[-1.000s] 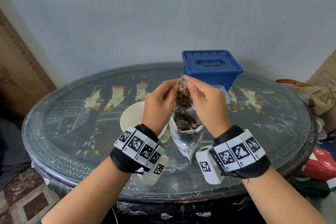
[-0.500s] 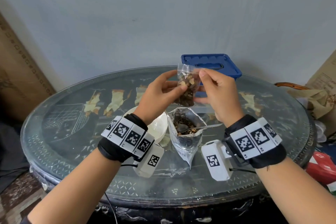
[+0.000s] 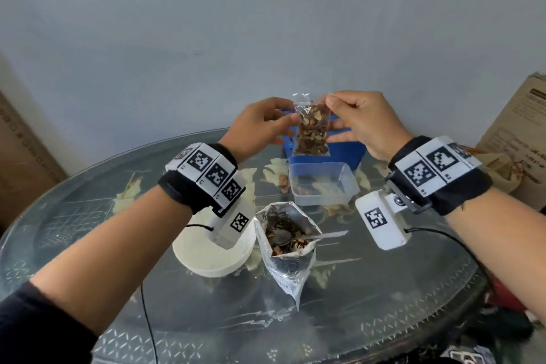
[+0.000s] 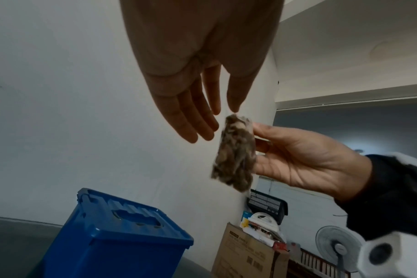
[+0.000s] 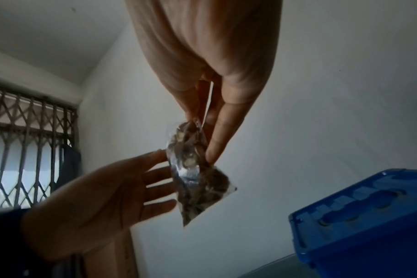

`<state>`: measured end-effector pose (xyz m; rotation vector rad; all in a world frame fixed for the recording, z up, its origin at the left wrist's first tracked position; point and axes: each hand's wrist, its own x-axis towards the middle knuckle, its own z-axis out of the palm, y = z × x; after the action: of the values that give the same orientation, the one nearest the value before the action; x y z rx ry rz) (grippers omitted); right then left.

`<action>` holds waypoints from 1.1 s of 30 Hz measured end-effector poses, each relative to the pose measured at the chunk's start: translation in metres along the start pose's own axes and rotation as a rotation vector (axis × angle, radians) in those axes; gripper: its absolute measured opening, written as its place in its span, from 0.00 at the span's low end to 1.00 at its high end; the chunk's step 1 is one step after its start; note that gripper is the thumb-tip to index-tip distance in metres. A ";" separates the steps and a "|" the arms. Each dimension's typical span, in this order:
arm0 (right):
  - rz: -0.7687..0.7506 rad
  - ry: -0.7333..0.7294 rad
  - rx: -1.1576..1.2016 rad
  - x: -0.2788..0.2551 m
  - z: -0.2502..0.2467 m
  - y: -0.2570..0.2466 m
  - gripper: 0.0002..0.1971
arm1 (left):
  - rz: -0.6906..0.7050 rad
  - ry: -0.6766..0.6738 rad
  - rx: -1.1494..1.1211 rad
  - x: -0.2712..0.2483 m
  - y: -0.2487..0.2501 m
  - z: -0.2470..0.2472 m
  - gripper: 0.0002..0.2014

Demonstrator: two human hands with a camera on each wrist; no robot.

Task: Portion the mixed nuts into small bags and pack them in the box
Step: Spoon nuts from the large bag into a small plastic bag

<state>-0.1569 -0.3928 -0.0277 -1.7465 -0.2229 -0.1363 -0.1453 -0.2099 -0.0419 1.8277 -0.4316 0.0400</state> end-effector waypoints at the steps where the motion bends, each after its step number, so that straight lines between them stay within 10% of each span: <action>1: 0.013 -0.002 -0.013 0.008 -0.003 0.004 0.10 | -0.005 0.003 0.019 0.013 -0.002 0.000 0.06; 18: 0.270 0.062 -0.444 0.112 0.001 0.179 0.03 | -0.196 -0.468 0.759 0.156 -0.138 0.032 0.08; 33: 0.438 0.146 -0.202 0.113 0.026 0.234 0.05 | -0.274 -0.470 0.837 0.146 -0.190 0.047 0.14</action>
<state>0.0049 -0.4000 -0.2328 -1.9348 0.2901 0.0355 0.0405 -0.2483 -0.1953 2.7220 -0.5300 -0.4700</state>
